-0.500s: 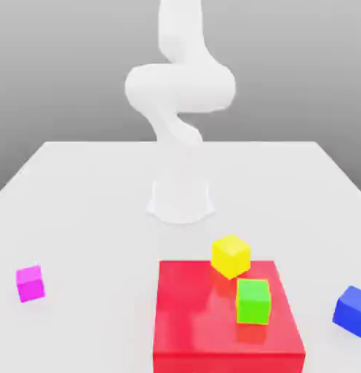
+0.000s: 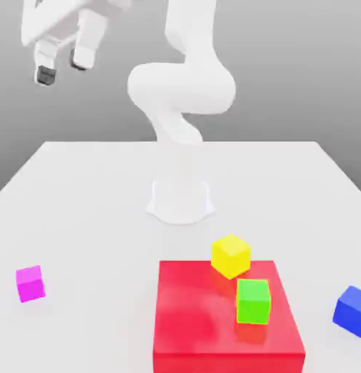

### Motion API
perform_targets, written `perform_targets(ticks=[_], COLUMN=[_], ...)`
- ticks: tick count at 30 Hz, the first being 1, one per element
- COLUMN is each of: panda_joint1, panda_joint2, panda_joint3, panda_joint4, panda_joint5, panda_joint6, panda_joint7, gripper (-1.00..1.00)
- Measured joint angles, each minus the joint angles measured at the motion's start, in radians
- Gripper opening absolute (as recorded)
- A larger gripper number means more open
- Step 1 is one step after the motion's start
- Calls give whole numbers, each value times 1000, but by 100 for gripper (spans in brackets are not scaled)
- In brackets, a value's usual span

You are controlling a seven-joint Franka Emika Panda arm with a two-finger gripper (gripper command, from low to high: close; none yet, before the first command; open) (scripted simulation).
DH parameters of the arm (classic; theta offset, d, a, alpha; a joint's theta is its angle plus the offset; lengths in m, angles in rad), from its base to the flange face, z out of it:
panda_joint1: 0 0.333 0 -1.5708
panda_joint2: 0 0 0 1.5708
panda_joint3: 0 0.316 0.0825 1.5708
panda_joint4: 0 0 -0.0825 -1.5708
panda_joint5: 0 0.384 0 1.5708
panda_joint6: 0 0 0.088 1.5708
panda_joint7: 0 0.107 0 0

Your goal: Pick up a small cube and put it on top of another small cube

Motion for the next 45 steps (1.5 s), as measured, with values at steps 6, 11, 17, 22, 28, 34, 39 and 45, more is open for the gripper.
perform_targets(ticks=[6,11,17,22,28,34,39,45], panda_joint1=[-107,-185,-270,-324,-340,-358,-360,-344], panda_joint2=[129,236,365,472,613,785,802,637], panda_joint3=[9,3,-25,-57,-109,-92,-90,-110], panda_joint4=[-43,-78,-121,-157,-188,-157,-154,-188], panda_joint5=[-9,-23,-38,-40,-3,24,26,3], panda_joint6=[66,120,185,240,319,454,469,338], panda_joint7=[266,493,764,981,1180,1176,1174,1192], gripper=[0,0,0,0,0,-100,-100,-100])
